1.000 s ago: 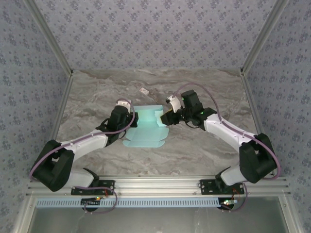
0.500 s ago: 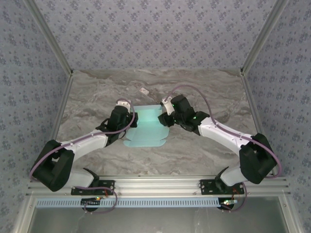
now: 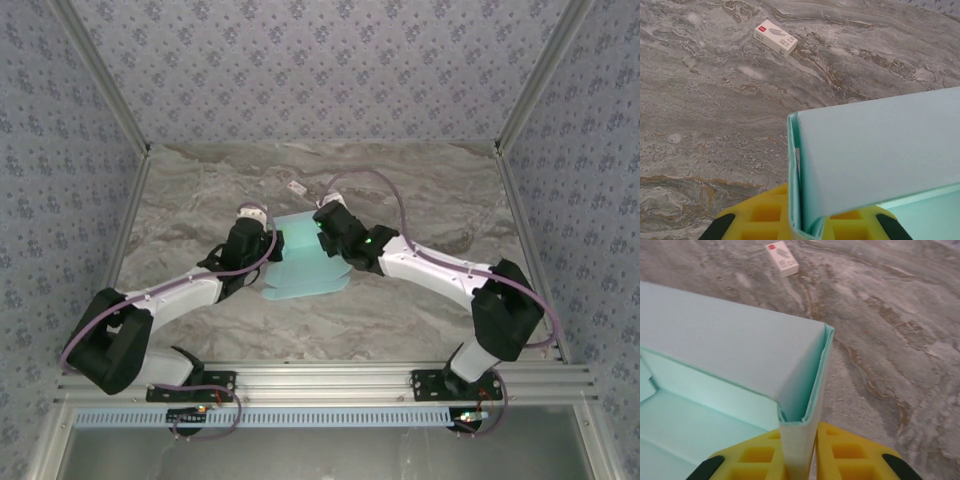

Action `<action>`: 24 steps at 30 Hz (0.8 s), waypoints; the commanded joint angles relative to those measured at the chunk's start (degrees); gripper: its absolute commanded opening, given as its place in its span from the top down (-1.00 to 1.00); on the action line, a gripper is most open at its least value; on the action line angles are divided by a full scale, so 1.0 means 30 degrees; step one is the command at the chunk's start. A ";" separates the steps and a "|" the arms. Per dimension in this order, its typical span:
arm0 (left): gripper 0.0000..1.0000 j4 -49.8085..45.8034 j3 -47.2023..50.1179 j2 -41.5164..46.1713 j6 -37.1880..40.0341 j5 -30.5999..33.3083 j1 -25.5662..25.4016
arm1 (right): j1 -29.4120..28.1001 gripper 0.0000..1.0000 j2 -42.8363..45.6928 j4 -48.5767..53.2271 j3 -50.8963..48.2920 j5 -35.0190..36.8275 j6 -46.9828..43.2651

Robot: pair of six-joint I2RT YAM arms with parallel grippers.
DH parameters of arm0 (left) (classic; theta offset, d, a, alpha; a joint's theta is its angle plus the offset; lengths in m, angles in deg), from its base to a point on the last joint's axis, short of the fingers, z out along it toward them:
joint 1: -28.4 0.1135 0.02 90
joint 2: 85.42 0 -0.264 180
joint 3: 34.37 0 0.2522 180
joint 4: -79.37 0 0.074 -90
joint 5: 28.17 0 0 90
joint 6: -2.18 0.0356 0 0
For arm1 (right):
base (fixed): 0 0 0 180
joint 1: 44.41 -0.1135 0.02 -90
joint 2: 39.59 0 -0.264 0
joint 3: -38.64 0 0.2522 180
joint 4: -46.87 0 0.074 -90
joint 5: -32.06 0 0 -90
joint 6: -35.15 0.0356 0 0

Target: Fold the paper box

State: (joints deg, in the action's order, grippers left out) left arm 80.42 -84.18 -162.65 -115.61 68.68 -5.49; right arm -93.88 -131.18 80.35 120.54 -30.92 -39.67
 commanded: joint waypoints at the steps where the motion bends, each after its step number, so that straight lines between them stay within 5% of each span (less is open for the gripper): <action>1: 0.99 0.0432 -0.0758 0.0314 -0.0053 -0.0635 -0.0305 | -0.0376 0.67 -0.0558 0.1928 0.1179 0.4285 0.1446; 9: 0.99 -0.0020 -0.0891 0.0320 -0.0228 -0.0052 -0.0305 | -0.1225 0.73 -0.1828 0.4674 0.2645 0.7485 0.2988; 24: 0.99 -0.0309 -0.0807 0.0433 -0.0478 0.0395 -0.0307 | -0.1444 0.76 -0.3532 0.7891 0.4074 0.9946 0.4845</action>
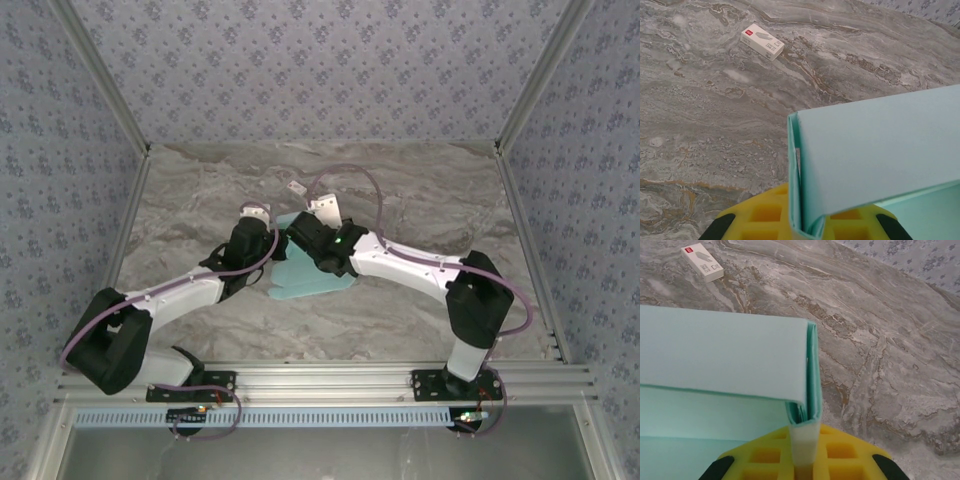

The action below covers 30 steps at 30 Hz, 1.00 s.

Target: Fold the paper box

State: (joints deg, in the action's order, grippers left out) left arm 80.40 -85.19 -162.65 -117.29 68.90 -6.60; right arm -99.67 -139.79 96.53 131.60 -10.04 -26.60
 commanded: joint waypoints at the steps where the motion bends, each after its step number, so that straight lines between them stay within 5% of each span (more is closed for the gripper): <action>1: 0.99 -0.0314 -0.0465 0.0443 0.0069 0.0339 0.0055 | 0.0499 0.76 -0.0702 0.2506 0.0444 0.2938 0.0500; 18: 0.99 -0.0568 -0.0814 -0.0018 0.0480 0.0729 0.0058 | 0.0562 0.50 0.1409 -0.0977 -0.0750 -0.1744 -0.1242; 30: 0.99 -0.0766 -0.0876 -0.0250 0.0684 0.0923 0.0063 | 0.0580 -0.12 0.2073 -0.2228 -0.1330 -0.4294 -0.1438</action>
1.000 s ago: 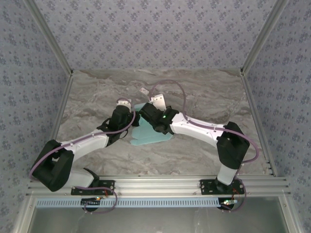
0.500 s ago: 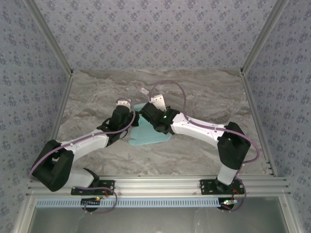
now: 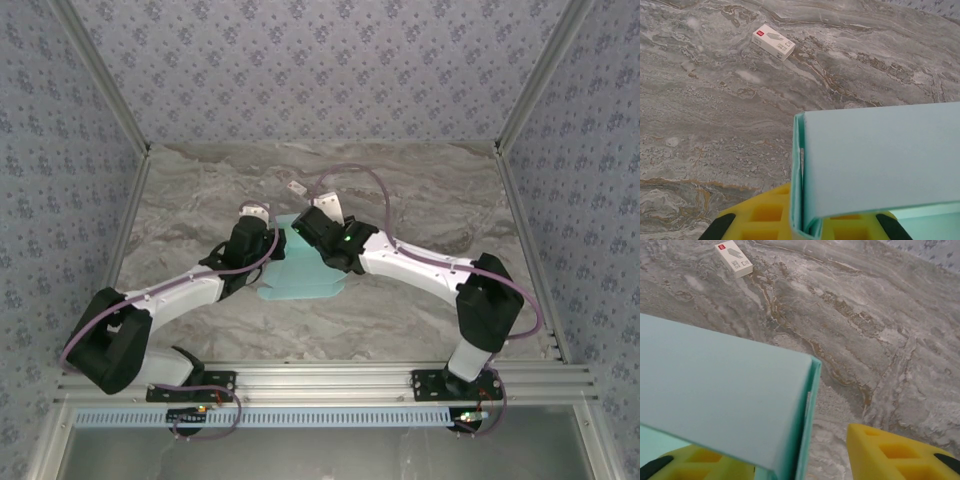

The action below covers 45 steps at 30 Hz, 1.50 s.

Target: Fold the paper box

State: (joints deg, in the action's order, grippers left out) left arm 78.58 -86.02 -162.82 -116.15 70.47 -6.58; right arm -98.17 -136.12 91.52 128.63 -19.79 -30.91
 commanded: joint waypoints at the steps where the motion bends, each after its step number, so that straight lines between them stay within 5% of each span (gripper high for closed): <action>1: 0.99 -0.0179 -0.0639 -0.0213 0.0331 0.0400 0.0036 | 0.0070 -0.17 0.0964 -0.0789 -0.0432 -0.1429 -0.0117; 8: 0.99 -0.1101 -0.1055 -0.0650 0.0895 0.0465 0.0258 | 0.0077 -0.33 0.2674 -0.1663 -0.0972 -0.3159 -0.0586; 12: 0.98 -0.3342 -0.2067 -0.1426 0.1600 -0.1282 0.1132 | 0.0366 -0.35 0.4389 -0.1746 -0.1120 -0.4322 -0.1048; 20: 0.96 -1.2064 -0.6187 -0.3664 0.5459 -0.5146 0.2009 | 0.2505 -0.35 0.5876 -0.1214 -0.1692 -0.5466 -0.2032; 28: 0.93 -1.8247 -1.0349 -0.6570 0.8135 -0.5004 0.2058 | 0.4915 -0.35 0.6013 -0.1566 -0.3899 -0.7327 -0.2269; 45: 0.81 -2.5062 -2.0466 -1.4805 1.1029 -0.4083 0.2072 | 0.7308 -0.35 0.7098 -0.1979 -0.7974 -0.8242 -0.2034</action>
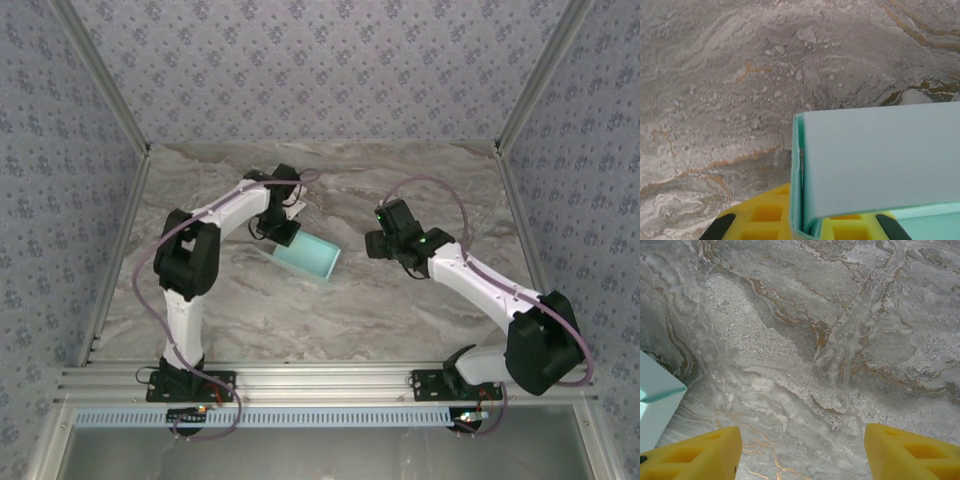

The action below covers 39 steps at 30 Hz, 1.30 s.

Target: Fold the paper box

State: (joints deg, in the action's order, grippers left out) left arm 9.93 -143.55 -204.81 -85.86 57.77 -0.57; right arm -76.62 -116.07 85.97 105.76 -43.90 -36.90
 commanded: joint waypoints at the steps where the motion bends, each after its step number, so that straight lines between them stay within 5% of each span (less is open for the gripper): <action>1: 0.81 -0.2469 -0.1847 -0.1237 0.1064 0.0151 0.0061 | 0.0154 -0.35 0.0462 -0.0117 -0.0397 -0.0177 -0.0038; 7: 0.75 -0.3651 -0.4783 -0.3208 0.1326 -0.0097 0.0072 | 0.0278 -0.35 0.0666 0.0047 -0.0561 0.0027 -0.0126; 14: 0.32 -0.4340 -0.7450 -0.4277 0.1621 -0.0991 0.0054 | 0.0335 -0.35 0.1231 -0.0145 -0.1097 0.0144 0.0063; 25: -0.09 -0.4274 -1.0783 -0.2225 0.1508 -0.1027 0.0943 | 0.0662 -0.37 0.0358 -0.1045 -0.0931 -0.1345 -0.0597; 31: -0.12 0.0062 -0.5032 0.3032 -0.0574 -0.0197 0.2326 | 0.1667 -0.36 -0.2776 -0.2061 0.0897 -0.4914 -0.1076; 39: -0.14 0.7122 0.7491 1.1442 -0.4750 0.1022 0.5559 | 0.1767 -0.30 -0.7132 -0.1663 0.4296 -0.5177 -0.1731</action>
State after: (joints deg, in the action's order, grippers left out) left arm 22.85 -129.73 -174.76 -93.82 58.91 14.47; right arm -71.59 -135.13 80.35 115.34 -58.65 -40.39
